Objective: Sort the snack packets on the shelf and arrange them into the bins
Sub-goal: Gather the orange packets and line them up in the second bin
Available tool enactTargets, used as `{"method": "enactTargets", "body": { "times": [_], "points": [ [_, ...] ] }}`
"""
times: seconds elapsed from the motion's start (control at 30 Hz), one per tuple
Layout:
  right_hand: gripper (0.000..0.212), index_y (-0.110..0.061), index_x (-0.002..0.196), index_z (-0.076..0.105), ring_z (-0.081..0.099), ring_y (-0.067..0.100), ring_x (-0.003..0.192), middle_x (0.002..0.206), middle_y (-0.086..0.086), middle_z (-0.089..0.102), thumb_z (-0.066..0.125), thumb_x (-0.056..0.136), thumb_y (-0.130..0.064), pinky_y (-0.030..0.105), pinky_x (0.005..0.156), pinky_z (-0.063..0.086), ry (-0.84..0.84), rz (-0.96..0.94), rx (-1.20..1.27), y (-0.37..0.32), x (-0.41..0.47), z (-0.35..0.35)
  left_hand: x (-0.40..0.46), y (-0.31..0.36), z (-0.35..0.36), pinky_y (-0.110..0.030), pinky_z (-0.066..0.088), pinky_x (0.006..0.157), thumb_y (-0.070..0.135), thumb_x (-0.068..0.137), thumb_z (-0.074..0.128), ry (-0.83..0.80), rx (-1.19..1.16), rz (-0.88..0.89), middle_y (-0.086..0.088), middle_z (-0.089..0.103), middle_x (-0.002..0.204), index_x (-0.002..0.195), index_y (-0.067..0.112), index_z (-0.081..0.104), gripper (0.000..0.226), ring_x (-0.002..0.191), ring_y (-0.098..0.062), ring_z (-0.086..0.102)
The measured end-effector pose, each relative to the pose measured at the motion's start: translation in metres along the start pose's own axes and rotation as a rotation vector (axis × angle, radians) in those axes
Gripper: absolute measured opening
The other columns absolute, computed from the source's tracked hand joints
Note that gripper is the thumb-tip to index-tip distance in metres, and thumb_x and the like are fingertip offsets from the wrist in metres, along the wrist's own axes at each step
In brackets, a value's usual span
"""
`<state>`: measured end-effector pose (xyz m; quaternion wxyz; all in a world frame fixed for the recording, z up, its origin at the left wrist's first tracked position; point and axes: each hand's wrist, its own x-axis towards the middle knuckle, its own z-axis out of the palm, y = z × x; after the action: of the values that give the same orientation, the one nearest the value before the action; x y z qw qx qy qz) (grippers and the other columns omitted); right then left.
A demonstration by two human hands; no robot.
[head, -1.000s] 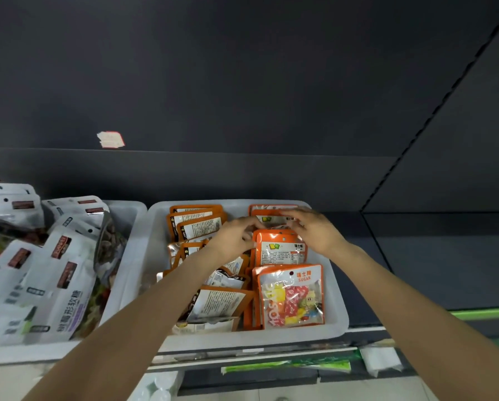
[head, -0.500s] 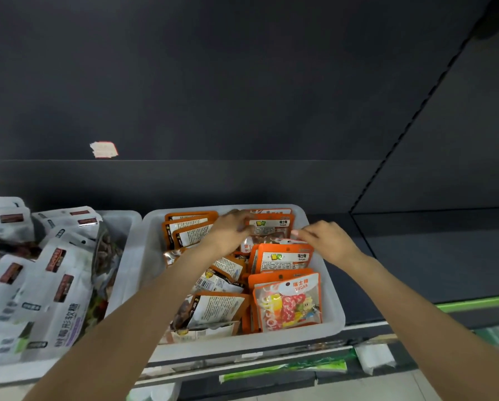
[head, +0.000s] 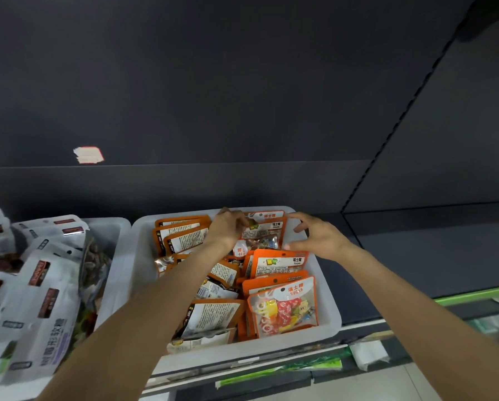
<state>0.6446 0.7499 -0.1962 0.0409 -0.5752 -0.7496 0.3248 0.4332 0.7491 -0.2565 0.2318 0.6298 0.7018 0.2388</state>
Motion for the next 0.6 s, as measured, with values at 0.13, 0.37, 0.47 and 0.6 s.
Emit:
{"method": "enactTargets", "body": {
  "times": [0.13, 0.37, 0.47, 0.6],
  "points": [
    [0.071, -0.035, 0.143, 0.031, 0.059, 0.018, 0.107, 0.119, 0.0, 0.062, 0.068, 0.082, -0.043, 0.034, 0.089, 0.05, 0.086, 0.009, -0.109, 0.001, 0.005, 0.003, -0.009, 0.007, -0.009, -0.027, 0.051, 0.081, 0.014, 0.096, 0.051, -0.078, -0.039, 0.064, -0.002, 0.062, 0.113, 0.1, 0.019, 0.058, 0.009, 0.103, -0.021, 0.061],
    [0.035, -0.019, 0.096, 0.068, 0.064, 0.021, 0.083, 0.097, 0.003, 0.069, 0.046, 0.095, -0.046, 0.03, 0.064, 0.051, 0.289, 0.118, -0.16, -0.008, 0.019, 0.017, -0.036, 0.015, -0.024, -0.023, 0.051, 0.082, 0.017, 0.095, 0.054, -0.245, -0.211, 0.168, 0.001, 0.065, 0.113, 0.091, 0.027, 0.056, 0.011, 0.101, -0.01, 0.06],
    [0.025, -0.026, 0.092, 0.07, 0.065, 0.018, 0.081, 0.089, -0.004, 0.067, 0.06, 0.087, -0.048, 0.027, 0.062, 0.05, 0.319, 0.148, -0.109, -0.013, 0.021, 0.02, -0.043, 0.017, -0.025, -0.019, 0.046, 0.085, 0.02, 0.093, 0.058, -0.28, -0.282, 0.165, 0.01, 0.064, 0.107, 0.096, 0.025, 0.063, 0.008, 0.1, -0.003, 0.058],
    [0.008, -0.02, 0.09, 0.073, 0.067, 0.018, 0.084, 0.094, 0.001, 0.072, 0.07, 0.083, -0.018, 0.031, 0.074, 0.056, 0.348, 0.178, 0.047, -0.012, 0.028, 0.028, -0.05, 0.015, -0.03, -0.015, 0.038, 0.086, 0.033, 0.089, 0.062, -0.422, -0.263, 0.162, 0.019, 0.051, 0.115, 0.118, 0.031, 0.06, 0.03, 0.104, 0.004, 0.046]
  ]
}}
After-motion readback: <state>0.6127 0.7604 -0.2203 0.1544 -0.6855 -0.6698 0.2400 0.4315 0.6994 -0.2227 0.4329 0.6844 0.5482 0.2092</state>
